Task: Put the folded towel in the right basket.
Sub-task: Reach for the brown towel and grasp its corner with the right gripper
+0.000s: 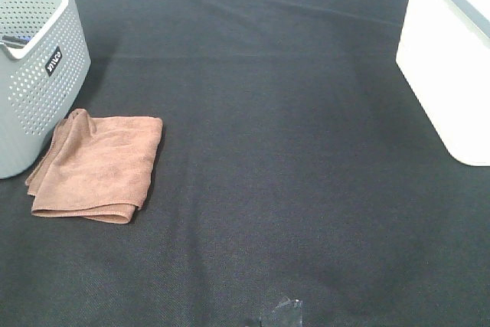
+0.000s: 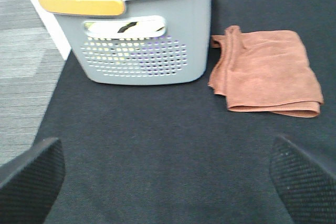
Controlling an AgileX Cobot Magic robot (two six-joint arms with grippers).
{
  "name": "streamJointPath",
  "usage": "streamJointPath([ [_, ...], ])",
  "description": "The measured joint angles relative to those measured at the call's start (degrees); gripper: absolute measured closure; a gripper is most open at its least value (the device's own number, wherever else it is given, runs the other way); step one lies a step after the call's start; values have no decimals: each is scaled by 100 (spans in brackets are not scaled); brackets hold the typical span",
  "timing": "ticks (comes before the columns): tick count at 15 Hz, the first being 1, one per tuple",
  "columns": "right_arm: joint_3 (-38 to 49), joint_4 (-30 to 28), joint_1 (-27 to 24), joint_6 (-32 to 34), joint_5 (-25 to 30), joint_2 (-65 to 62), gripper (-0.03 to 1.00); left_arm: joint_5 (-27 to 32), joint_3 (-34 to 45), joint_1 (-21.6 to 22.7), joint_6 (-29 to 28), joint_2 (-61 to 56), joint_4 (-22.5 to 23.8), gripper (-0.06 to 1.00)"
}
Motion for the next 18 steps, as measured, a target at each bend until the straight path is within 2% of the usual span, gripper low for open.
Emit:
streamJointPath([
  [5, 0, -23, 0, 0, 0, 0, 1, 0, 0, -23, 0, 0, 138, -5],
  [18, 0, -23, 0, 0, 0, 0, 1, 0, 0, -23, 0, 0, 132, -5],
])
